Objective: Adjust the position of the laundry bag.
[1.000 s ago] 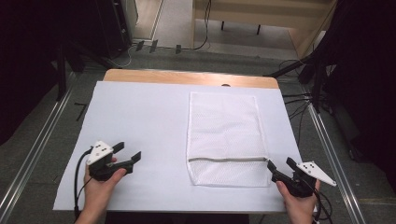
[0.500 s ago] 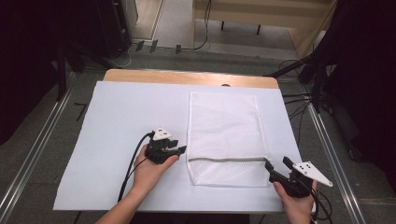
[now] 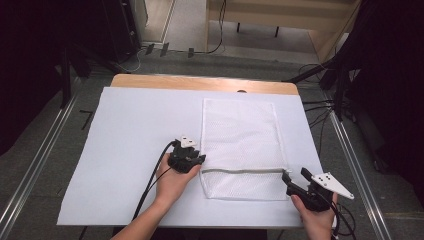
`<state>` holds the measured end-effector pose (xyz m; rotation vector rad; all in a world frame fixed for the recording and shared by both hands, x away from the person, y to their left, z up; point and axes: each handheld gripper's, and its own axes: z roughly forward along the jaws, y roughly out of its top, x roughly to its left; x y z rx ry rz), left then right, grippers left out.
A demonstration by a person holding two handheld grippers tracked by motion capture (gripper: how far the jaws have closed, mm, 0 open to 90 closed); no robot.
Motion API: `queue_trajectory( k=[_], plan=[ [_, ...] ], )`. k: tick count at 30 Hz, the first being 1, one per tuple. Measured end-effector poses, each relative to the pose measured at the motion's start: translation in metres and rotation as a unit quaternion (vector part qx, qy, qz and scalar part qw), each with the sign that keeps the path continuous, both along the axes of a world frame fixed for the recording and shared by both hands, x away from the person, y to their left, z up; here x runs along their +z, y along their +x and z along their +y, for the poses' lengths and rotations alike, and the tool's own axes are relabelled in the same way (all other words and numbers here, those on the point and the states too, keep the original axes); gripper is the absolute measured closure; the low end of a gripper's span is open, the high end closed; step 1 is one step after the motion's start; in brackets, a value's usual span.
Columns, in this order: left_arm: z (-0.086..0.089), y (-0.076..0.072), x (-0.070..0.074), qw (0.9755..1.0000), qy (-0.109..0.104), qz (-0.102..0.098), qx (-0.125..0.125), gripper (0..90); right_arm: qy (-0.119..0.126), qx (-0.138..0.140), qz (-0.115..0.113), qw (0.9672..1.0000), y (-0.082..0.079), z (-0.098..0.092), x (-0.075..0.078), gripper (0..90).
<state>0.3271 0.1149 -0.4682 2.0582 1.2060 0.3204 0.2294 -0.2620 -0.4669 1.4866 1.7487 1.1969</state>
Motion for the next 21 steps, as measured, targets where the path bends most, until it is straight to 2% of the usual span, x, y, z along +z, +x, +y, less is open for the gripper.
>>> queue_trajectory(
  k=[3, 4, 6, 10, 12, 17, 18, 21],
  plan=[
    [-0.003, 0.000, 0.000, 0.9999, 0.000, 0.005, -0.014, 84.2, -0.006, 0.002, 0.000, 1.0000, 0.000, 0.002, 0.000, 29.4],
    [-0.004, -0.001, 0.001, 0.9998, 0.010, 0.002, -0.016, 89.7, -0.006, 0.002, 0.001, 1.0000, 0.000, 0.003, 0.000, 29.4],
    [-0.006, -0.002, 0.001, 0.9997, 0.017, -0.002, -0.018, 90.0, -0.009, 0.003, 0.000, 1.0000, 0.000, 0.003, 0.000, 29.4],
    [-0.001, 0.000, 0.003, 0.9997, 0.010, 0.006, -0.020, 90.0, -0.011, 0.001, 0.000, 0.9999, -0.001, 0.003, 0.000, 29.4],
    [0.011, -0.001, 0.004, 0.9997, -0.010, 0.014, -0.019, 90.0, -0.016, 0.001, -0.002, 0.9999, -0.002, 0.003, 0.000, 29.4],
    [0.035, -0.010, 0.006, 0.9994, -0.023, 0.019, -0.018, 90.0, -0.016, 0.001, -0.005, 0.9999, -0.003, 0.002, 0.001, 29.4],
    [0.035, -0.010, 0.006, 0.9994, -0.023, 0.019, -0.018, 90.0, -0.016, 0.001, -0.005, 0.9999, -0.003, 0.002, 0.001, 29.4],
    [0.061, -0.020, 0.009, 0.9995, -0.026, 0.013, -0.007, 90.0, -0.017, 0.003, -0.007, 0.9998, -0.004, 0.004, 0.001, 29.3]
  ],
)
